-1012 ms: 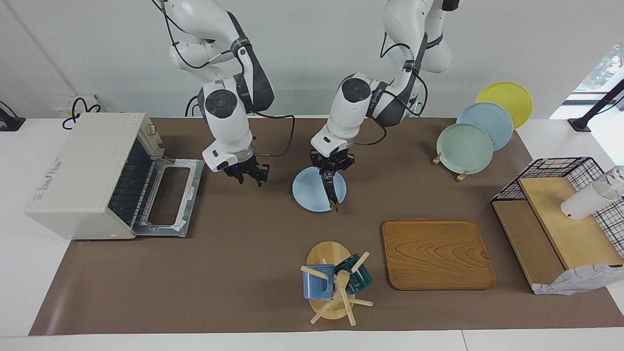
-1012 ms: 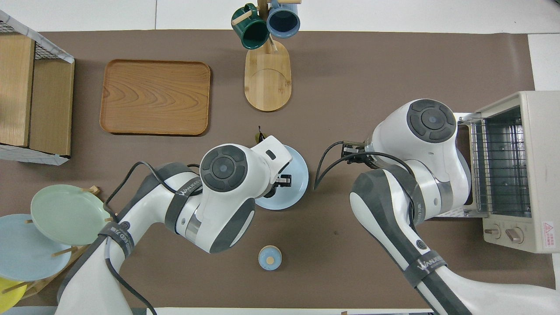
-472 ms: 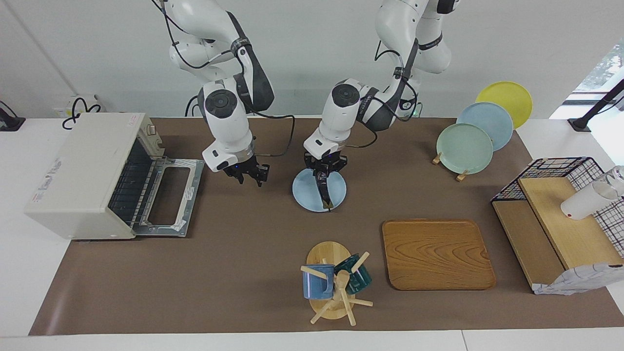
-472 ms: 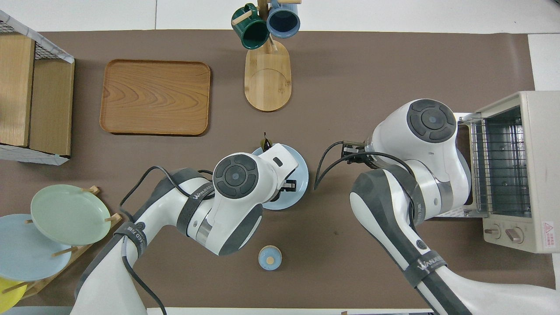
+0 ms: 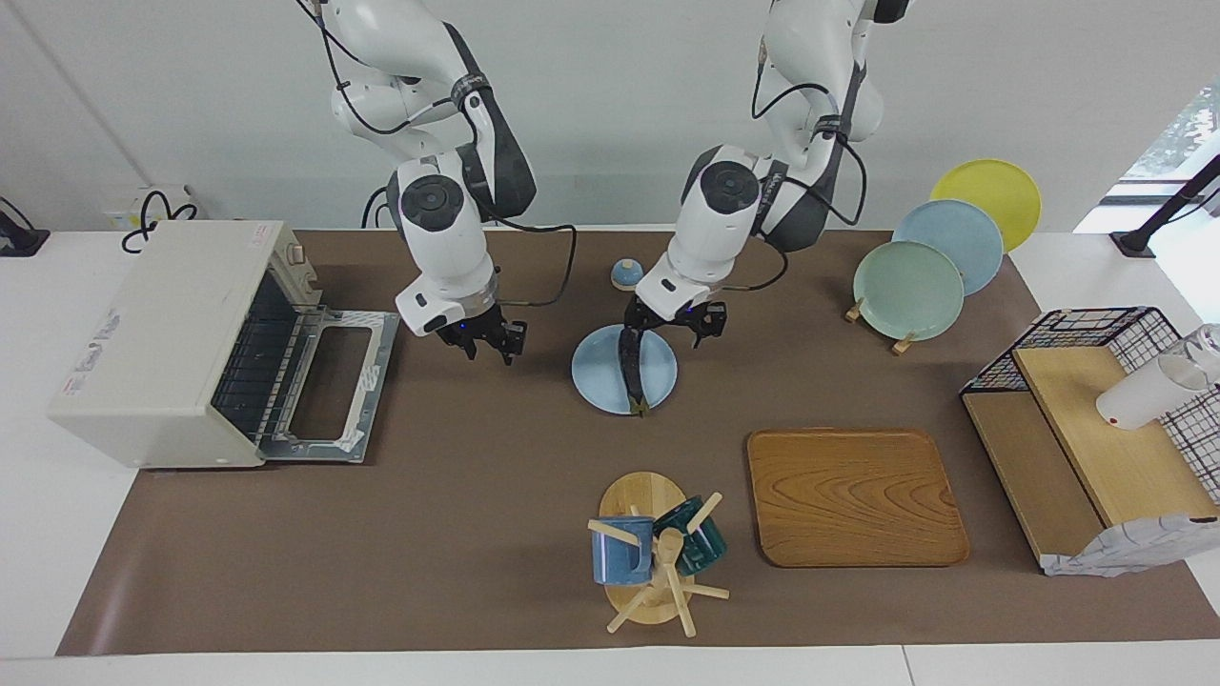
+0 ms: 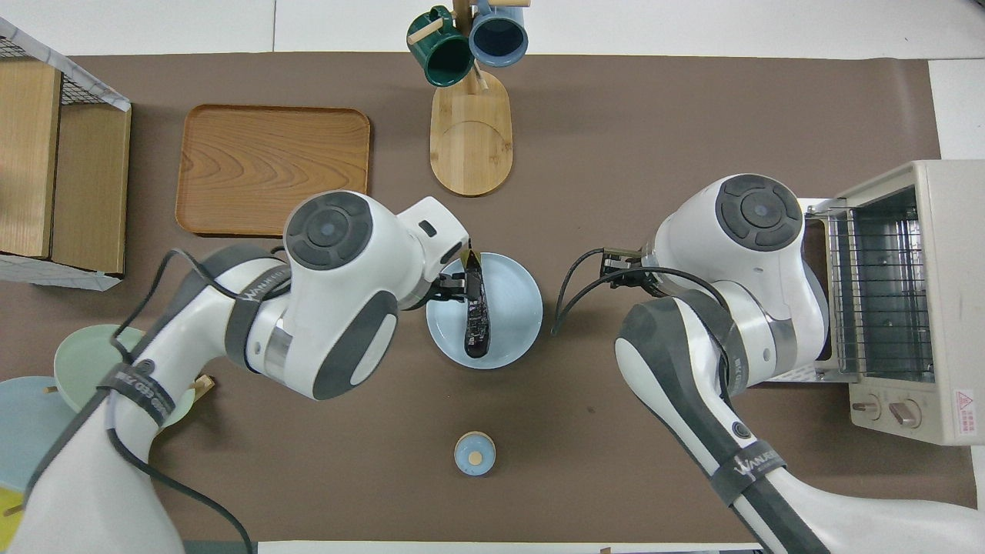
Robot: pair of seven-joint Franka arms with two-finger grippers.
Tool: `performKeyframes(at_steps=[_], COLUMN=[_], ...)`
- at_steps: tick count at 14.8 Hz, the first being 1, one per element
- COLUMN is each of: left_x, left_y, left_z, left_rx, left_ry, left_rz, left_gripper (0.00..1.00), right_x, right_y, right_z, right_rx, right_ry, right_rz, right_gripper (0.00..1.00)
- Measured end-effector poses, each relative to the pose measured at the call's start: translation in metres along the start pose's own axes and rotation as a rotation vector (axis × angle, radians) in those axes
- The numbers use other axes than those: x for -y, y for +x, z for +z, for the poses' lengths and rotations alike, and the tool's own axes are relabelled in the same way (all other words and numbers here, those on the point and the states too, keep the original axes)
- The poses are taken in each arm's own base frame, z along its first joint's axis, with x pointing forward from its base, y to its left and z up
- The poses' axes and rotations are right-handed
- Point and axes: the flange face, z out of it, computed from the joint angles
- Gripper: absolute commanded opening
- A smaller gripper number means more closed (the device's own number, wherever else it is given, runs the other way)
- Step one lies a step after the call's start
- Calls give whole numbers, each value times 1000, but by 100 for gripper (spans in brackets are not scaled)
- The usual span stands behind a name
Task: Put eggplant into oven
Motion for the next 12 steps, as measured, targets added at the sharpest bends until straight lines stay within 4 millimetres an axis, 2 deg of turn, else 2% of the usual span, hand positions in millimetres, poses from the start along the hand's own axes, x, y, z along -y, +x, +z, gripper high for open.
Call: performKeyframes(at_steps=[2,3,5,7,9,11,12], left_x=[42,65,113,160,197,222,233], left_y=[18,27,42,52,58,62,63], left_z=[-27,-34,-42,-51,-68,-92,-105], left_rx=[2,0,-10,-22,-23,-24,-24], left_ry=[-3,-5,-8,-11,-14,-15,-8], left_rz=[-3,-2,5,-1,-10,-12,-16], left_gripper=[100,100,100,100,100,100,100], right_x=[6,15,48,101,162,230,263], right_y=[-4,-8,-25,-52,-83,-117,-135], right_z=[0,-1,-8,-27,-46,-50,-41], right_rx=[-1,-3,-19,-56,-78,-89,-101], right_ry=[0,0,8,33,57,67,61], right_rz=[-36,-59,-123,-169,-169,-183,-196], right_gripper=[53,53,53,52,52,53,53])
